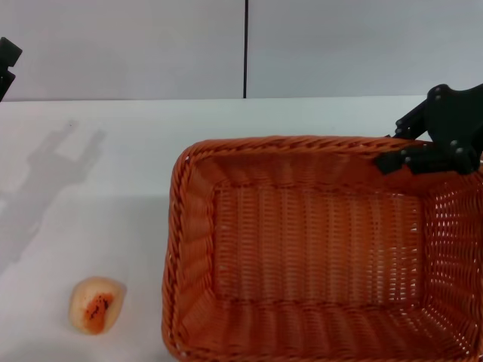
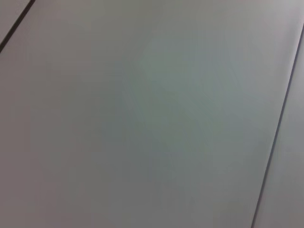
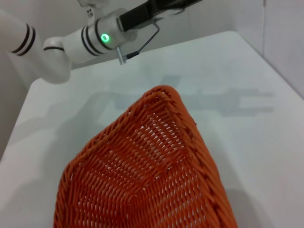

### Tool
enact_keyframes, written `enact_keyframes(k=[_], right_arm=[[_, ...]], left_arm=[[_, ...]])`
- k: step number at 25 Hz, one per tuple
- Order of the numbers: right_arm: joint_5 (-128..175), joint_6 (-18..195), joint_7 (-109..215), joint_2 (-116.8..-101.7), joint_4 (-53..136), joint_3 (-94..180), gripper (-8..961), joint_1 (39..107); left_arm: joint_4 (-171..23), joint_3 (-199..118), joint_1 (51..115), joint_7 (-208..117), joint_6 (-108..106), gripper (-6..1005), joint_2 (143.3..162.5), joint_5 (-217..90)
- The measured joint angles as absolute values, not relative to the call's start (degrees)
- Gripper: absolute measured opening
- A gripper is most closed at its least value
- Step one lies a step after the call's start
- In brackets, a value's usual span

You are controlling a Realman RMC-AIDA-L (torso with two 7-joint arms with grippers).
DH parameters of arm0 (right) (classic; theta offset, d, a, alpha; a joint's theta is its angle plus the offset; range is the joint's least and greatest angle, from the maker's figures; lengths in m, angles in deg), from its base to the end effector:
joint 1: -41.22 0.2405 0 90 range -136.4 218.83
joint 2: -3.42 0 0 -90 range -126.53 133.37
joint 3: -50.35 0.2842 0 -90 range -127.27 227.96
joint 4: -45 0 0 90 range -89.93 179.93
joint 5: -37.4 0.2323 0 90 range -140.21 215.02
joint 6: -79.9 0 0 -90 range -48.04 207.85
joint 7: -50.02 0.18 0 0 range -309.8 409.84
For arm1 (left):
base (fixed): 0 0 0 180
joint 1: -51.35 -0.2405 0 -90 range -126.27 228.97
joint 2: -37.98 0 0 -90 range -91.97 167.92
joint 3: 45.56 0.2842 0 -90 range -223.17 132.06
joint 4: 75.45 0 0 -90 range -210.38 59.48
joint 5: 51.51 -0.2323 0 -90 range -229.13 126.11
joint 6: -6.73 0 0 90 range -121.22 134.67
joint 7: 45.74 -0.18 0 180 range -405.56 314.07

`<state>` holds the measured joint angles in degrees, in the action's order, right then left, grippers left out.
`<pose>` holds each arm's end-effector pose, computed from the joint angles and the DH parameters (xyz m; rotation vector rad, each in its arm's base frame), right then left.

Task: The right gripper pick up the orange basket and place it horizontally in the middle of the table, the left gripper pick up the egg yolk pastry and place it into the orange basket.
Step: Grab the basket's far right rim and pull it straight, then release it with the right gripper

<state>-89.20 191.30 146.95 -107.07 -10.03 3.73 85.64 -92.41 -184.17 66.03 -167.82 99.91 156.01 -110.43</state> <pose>0.1930 0.3992 0.0383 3.0809 -0.2943 -0.1855 -0.3523 0.3166 0.0316 -1.7271 -0.6684 -1.3363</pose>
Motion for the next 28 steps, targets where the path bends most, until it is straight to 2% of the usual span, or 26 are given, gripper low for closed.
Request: enact_keyframes(k=[16, 28], right_arm=[[-89.8, 185.4, 142.1, -106.78, -3.2, 5.5, 158, 85.1], [-92.8, 183.9, 141.6, -106.37, -1.8, 3.2, 156, 89.2]], left_arm=[[-92.1, -184.2, 66.2, -167.8, 100.0, 627, 156.01, -110.6], [-91.4, -183.5, 66.3, -167.8, 100.2, 627, 156.01, -110.7]])
